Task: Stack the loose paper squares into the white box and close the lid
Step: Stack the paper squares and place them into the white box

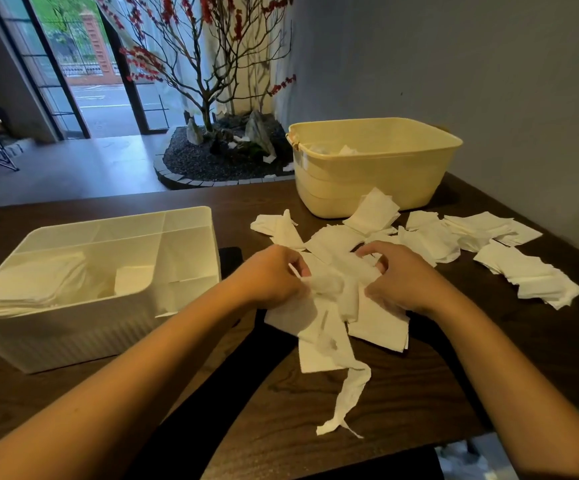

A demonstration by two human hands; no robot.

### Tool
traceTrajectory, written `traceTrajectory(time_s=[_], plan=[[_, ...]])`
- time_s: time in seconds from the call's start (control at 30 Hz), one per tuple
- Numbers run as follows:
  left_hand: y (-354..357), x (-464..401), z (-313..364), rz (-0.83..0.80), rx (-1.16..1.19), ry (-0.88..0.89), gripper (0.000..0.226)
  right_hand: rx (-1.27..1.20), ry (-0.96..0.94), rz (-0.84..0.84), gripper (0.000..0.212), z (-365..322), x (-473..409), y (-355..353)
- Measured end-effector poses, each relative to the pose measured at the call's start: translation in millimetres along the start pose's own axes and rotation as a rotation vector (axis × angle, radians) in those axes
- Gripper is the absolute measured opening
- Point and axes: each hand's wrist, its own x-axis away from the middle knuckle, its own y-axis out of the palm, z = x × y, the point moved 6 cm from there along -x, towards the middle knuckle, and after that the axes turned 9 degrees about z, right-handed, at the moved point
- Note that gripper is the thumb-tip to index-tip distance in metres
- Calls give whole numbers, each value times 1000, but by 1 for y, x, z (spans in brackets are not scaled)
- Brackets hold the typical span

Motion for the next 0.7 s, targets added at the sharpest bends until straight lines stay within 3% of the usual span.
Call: traceTrajectory(time_s=[0.1, 0.23, 0.3, 0.37, 0.47, 0.53, 0.63, 0.7], plan=[[-21, 1, 0, 232, 35, 40, 13, -183, -13, 128, 54, -4, -3, -5], [-25, 15, 7, 445, -80, 150, 37, -444, 88, 162, 53, -5, -9, -1], [-18, 25, 18, 420, -79, 233, 39, -568, 152, 152, 49, -6, -11, 1], [1, 30, 27, 269, -113, 257, 48, -617, 196, 142, 45, -5, -13, 4], [36, 30, 32, 68, -177, 173, 82, -593, 222, 147, 46, -2, -16, 5], [47, 25, 32, 105, -229, 166, 90, -598, 217, 155, 50, 1, -18, 4], [48, 17, 30, 203, -183, 145, 89, -575, 181, 153, 50, 2, -18, 4], [48, 10, 26, 175, -106, 100, 82, -552, 154, 171, 48, 1, -18, 2]])
